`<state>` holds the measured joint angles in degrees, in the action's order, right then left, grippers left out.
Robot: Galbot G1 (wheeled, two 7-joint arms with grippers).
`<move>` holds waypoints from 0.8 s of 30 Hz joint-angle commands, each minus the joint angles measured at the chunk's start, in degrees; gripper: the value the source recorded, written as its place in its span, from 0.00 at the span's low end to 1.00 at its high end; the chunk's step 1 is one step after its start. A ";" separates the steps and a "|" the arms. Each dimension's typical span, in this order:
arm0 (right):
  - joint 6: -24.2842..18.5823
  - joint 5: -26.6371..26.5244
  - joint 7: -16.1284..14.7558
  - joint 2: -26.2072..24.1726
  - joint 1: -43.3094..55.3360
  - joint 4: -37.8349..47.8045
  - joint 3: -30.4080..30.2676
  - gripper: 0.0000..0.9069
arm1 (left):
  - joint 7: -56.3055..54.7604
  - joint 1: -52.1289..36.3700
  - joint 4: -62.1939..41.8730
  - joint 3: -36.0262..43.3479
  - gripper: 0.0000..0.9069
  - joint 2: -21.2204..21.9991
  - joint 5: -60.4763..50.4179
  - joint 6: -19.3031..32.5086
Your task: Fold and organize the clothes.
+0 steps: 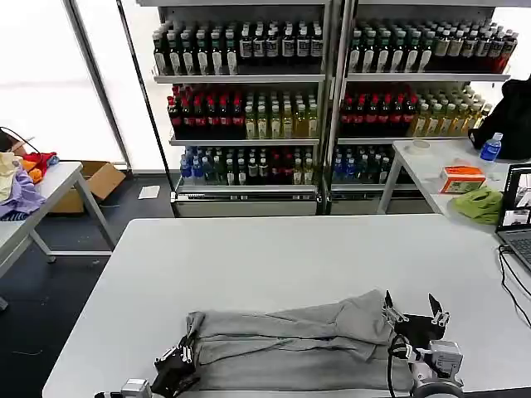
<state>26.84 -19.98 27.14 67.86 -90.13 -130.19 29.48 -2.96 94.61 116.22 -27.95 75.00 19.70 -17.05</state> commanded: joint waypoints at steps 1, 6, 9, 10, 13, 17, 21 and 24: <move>-0.03 0.04 -0.02 -0.01 0.33 0.34 -0.03 1.00 | 0.58 -2.85 -0.51 -4.79 0.00 -2.67 -0.06 1.33; 0.13 0.65 0.20 -0.13 1.11 0.84 -0.54 1.00 | 1.38 -6.67 -4.35 -15.75 0.00 -11.26 0.81 3.17; 0.44 0.79 0.13 -0.10 1.37 0.59 -1.01 1.00 | 1.13 -9.68 -10.14 -20.86 0.00 -17.02 3.67 4.02; 0.82 0.80 0.12 -0.01 1.75 0.53 -1.18 1.00 | 1.07 -11.06 -13.54 -23.15 0.00 -19.66 5.67 4.15; 1.43 0.79 0.24 0.22 2.59 0.43 -1.43 1.00 | 1.37 -14.11 -19.86 -27.17 0.00 -23.87 8.08 4.22; 1.77 1.04 0.15 0.54 3.11 0.19 -1.80 1.00 | 2.52 -16.48 -25.10 -30.84 0.00 -28.60 10.84 3.76; 1.96 1.69 0.32 1.21 3.27 0.27 -2.29 1.00 | 3.34 -15.19 -22.69 -30.06 0.00 -28.00 10.70 3.13; 1.98 1.69 0.56 1.60 2.96 0.10 -2.21 1.00 | 3.26 -14.22 -17.68 -27.10 0.00 -24.66 10.42 2.48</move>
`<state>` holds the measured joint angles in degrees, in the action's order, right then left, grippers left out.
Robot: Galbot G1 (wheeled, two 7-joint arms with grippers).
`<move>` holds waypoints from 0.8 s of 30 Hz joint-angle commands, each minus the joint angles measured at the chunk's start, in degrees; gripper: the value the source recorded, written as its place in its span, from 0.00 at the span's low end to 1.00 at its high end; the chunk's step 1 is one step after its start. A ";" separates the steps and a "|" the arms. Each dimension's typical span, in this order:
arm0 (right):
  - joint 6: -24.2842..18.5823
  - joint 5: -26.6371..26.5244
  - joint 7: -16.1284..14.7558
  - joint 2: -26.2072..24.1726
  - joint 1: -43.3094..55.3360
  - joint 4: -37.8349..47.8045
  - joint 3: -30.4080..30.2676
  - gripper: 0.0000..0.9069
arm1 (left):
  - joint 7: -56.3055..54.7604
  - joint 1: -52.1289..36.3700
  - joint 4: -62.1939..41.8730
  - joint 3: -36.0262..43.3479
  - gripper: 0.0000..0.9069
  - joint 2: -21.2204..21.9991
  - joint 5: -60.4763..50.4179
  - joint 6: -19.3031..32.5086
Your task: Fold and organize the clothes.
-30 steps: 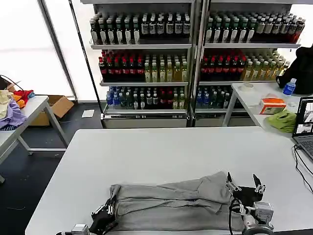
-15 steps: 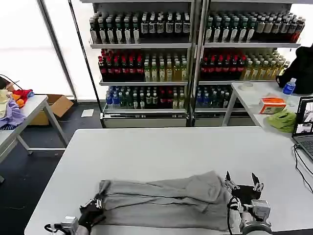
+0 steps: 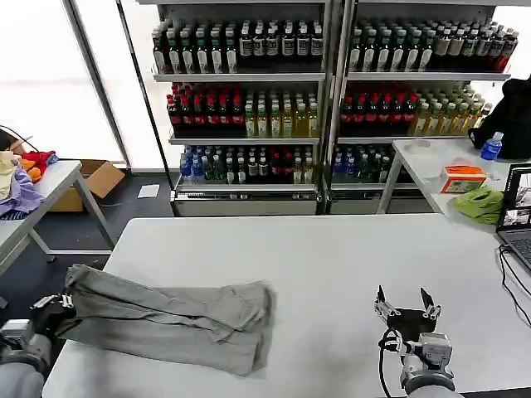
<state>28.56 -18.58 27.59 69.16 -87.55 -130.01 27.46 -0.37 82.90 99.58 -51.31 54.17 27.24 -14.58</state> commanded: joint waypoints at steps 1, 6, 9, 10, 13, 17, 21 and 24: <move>0.25 0.28 0.32 0.34 0.23 -0.08 -0.07 1.00 | 0.40 -1.88 0.17 -2.59 0.00 -2.61 2.00 -0.10; 0.08 0.33 0.78 0.43 -1.47 -0.78 1.08 1.00 | -1.41 3.06 10.94 7.01 0.00 5.68 1.52 -2.56; 0.08 0.64 0.88 0.51 -2.46 -1.52 1.75 1.00 | -3.60 3.76 19.22 15.04 0.00 8.77 3.31 -5.59; 0.07 0.72 0.88 0.50 -2.70 -1.66 1.93 1.00 | -4.74 3.48 20.33 18.11 0.00 9.44 3.13 -6.34; 0.07 0.68 0.87 0.55 -2.99 -1.95 2.52 1.00 | -7.43 2.15 24.51 25.61 0.00 10.78 1.90 -9.60; -0.48 0.65 0.85 0.82 -3.45 -0.93 3.09 1.00 | -8.93 0.09 25.23 33.32 0.00 11.15 -2.57 -12.30; -0.96 0.51 0.79 1.25 -4.42 -0.79 3.08 1.00 | -9.54 -0.51 23.88 36.74 0.00 10.26 -3.08 -13.40; -1.20 0.58 0.86 1.42 -4.68 -0.73 3.08 1.00 | -9.56 -1.06 22.86 37.75 0.00 9.53 -2.79 -13.66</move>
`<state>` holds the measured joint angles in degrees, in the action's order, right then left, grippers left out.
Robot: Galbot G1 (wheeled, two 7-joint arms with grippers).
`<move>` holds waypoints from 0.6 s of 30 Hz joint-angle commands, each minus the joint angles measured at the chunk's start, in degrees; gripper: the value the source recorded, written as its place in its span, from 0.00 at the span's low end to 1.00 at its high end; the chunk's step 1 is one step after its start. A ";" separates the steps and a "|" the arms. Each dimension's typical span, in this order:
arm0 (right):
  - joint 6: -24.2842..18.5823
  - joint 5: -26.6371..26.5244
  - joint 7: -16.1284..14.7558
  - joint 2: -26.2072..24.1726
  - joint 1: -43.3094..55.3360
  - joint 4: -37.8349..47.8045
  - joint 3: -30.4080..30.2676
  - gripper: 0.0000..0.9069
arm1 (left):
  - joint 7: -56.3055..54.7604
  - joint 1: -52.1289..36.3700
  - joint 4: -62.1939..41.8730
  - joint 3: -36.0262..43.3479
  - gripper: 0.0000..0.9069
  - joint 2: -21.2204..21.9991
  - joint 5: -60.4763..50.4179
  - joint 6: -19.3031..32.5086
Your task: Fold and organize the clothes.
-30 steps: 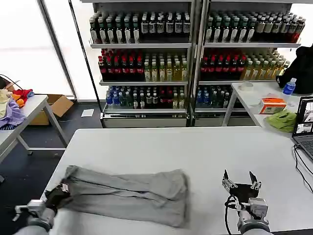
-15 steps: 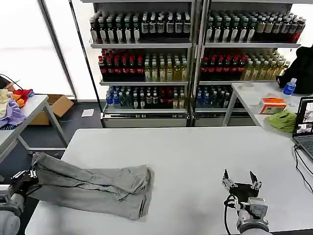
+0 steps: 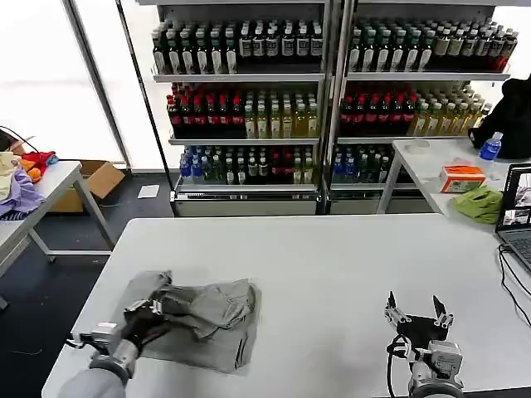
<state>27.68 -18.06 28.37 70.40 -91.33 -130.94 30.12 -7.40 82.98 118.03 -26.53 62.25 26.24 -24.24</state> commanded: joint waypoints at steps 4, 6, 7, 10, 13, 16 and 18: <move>-0.59 0.23 0.10 0.64 -1.16 0.45 0.24 1.00 | -2.91 -2.45 4.67 13.61 0.00 1.61 -0.39 -4.51; -0.64 0.42 0.08 0.78 -1.16 0.48 0.09 1.00 | -2.91 -2.93 4.94 14.03 0.00 1.60 -0.19 -4.74; -0.62 0.49 0.07 0.87 -1.16 0.41 0.01 1.00 | -2.79 -3.45 4.94 14.52 0.00 1.58 -0.16 -5.01; -0.62 0.74 0.00 1.05 -1.20 0.31 -0.11 1.00 | -2.83 -4.26 4.16 15.13 0.00 2.11 -0.44 -5.13; -0.80 0.85 -0.04 1.09 -1.50 0.32 0.01 1.00 | -2.86 -5.13 3.26 15.80 0.00 2.69 -0.52 -5.18; -1.34 1.15 -0.17 1.10 -2.16 0.41 0.07 1.00 | -2.99 -5.77 2.14 15.94 0.00 3.10 -0.31 -5.14; -1.68 1.34 -0.25 1.29 -2.36 0.68 0.04 1.00 | -2.94 -6.19 2.06 15.85 0.00 3.25 0.12 -5.18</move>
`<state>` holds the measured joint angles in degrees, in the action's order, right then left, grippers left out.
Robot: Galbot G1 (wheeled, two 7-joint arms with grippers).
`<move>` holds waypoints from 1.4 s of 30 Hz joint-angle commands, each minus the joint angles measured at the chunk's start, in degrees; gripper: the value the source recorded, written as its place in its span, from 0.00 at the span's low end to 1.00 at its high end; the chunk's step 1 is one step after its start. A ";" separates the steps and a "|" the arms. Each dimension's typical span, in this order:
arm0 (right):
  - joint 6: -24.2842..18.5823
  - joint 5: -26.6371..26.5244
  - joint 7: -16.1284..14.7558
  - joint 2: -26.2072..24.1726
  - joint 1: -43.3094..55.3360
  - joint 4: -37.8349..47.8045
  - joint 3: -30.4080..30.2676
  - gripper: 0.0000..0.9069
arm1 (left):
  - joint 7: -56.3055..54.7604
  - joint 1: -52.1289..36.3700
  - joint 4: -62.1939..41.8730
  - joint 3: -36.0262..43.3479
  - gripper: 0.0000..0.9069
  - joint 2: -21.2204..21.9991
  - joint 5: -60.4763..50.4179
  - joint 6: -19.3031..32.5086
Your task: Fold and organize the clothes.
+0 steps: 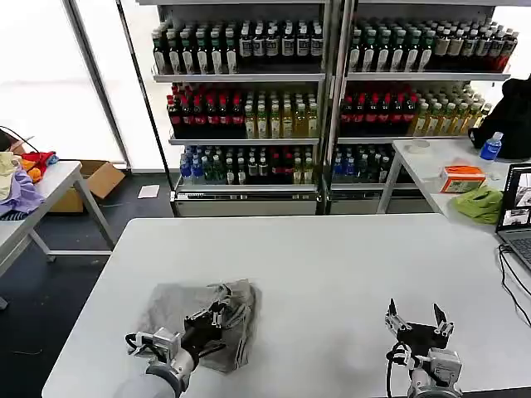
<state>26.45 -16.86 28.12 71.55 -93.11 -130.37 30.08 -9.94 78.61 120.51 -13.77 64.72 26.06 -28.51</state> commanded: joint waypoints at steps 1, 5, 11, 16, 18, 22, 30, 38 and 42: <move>-0.62 0.30 -0.03 0.20 -0.59 0.22 0.06 1.00 | -0.36 -1.97 -0.61 3.06 0.00 0.90 0.35 -0.86; -0.74 0.25 -0.23 0.44 -0.52 0.65 -0.15 1.00 | 0.01 -2.38 -2.44 3.25 0.00 1.69 -0.03 -0.44; -0.53 0.24 -0.34 0.29 -0.05 0.34 -0.16 1.00 | 1.29 -2.98 -4.94 3.82 0.00 3.00 -0.44 0.26; -0.52 0.15 -0.46 0.00 0.12 0.44 -0.04 1.00 | 2.49 -2.51 -6.35 4.82 0.01 3.85 -0.54 2.97; -0.62 0.15 -0.49 0.14 0.18 0.65 -0.13 1.00 | 3.43 -2.10 -7.50 5.15 0.40 4.25 -1.97 3.72; -0.76 0.11 -0.50 0.22 0.26 0.98 -0.30 1.00 | 4.43 -1.95 -8.85 5.09 1.00 4.51 -1.93 6.13; -0.80 0.00 -0.42 0.23 1.30 1.82 -0.71 1.00 | 6.51 -1.39 -2.86 3.71 1.00 3.16 13.01 9.14; -0.88 -0.22 -0.49 0.17 1.99 2.20 -1.12 1.00 | 4.73 -2.14 10.50 -6.21 1.00 0.58 41.69 7.09; -1.00 -0.57 -0.71 0.19 2.26 2.15 -1.76 1.00 | 0.55 -4.87 3.43 -13.16 1.00 -2.78 29.59 6.70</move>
<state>25.50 -17.36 27.45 71.72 -90.94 -128.29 28.51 -5.64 76.37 122.98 -16.28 65.66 49.63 -21.70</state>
